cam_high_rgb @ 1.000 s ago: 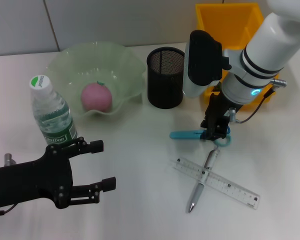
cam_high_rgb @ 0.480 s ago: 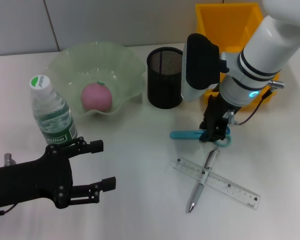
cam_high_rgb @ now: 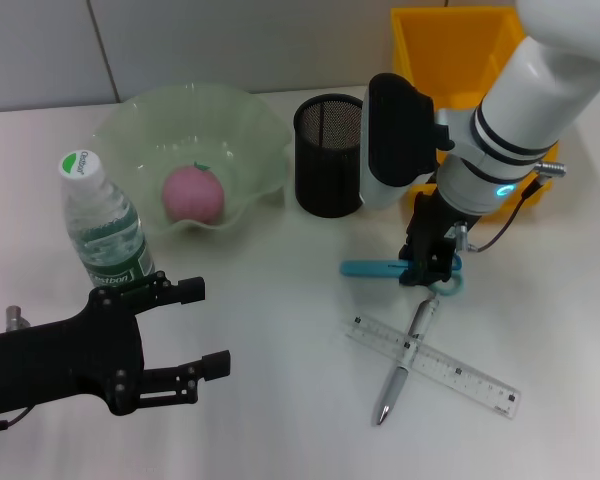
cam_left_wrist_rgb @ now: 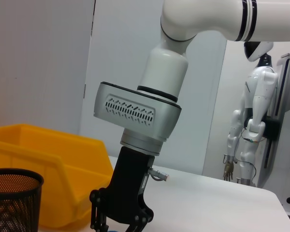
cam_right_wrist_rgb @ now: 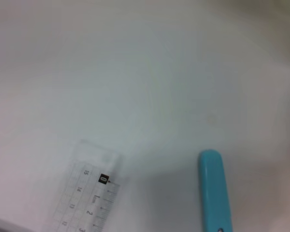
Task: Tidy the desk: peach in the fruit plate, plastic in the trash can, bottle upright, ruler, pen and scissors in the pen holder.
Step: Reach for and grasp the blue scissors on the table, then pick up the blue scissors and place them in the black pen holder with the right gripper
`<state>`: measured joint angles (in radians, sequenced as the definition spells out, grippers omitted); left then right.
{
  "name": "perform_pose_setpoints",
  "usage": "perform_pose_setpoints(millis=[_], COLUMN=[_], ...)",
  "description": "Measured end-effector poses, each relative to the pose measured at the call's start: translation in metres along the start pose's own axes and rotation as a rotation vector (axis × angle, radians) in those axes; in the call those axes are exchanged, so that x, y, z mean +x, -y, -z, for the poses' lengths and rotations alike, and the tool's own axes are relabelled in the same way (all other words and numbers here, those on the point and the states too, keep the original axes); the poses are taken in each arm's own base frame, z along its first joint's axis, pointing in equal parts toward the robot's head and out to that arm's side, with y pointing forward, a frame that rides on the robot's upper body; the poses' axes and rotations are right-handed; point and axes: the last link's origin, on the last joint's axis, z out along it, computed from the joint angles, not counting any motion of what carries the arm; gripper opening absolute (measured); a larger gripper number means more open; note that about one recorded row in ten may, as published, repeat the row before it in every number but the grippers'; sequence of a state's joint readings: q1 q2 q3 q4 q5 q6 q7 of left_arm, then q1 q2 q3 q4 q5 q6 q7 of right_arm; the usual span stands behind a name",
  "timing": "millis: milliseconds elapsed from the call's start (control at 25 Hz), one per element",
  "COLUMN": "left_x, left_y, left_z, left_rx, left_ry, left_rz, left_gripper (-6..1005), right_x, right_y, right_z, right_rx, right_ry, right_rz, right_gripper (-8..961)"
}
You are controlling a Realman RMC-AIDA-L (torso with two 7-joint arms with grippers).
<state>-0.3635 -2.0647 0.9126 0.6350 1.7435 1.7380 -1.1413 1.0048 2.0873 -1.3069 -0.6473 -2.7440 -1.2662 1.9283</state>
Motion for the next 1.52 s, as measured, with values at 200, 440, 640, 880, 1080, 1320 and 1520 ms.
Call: perform_pose_setpoints(millis=[200,440,640,880,1080,1320,1520], left_x=[0.000,0.000,0.000,0.001,0.000,0.000,0.001], left_y=[0.000,0.000,0.000,0.000,0.000,0.000,-0.001], left_z=[0.000,0.000,0.000,0.000,0.001,0.001,0.001], left_rx=[0.001,0.001,0.001,0.005,0.007,0.008,0.005], left_ry=[-0.001,-0.001,-0.001,-0.007,-0.010,-0.010,-0.014], left_rz=[-0.001,-0.002,-0.002,-0.001,0.001,0.002,0.002], left_gripper=[861,861,861,861,861,861,861], right_x=[0.000,0.000,0.000,0.000,-0.001,0.000,0.002], right_y=[0.000,-0.002,-0.002,-0.002,-0.001,-0.002,-0.004], right_z=[0.000,-0.004,-0.004,-0.002,0.009,0.021,0.032], right_rx=[-0.001,-0.014,-0.013,-0.008,-0.001,0.009,0.023], right_ry=[-0.001,-0.010,-0.013,-0.007,0.024,0.069,0.120], right_rz=[0.000,-0.001,0.000,0.001,-0.008,-0.027,-0.047], right_gripper=[244,242,240,238,236,236,235])
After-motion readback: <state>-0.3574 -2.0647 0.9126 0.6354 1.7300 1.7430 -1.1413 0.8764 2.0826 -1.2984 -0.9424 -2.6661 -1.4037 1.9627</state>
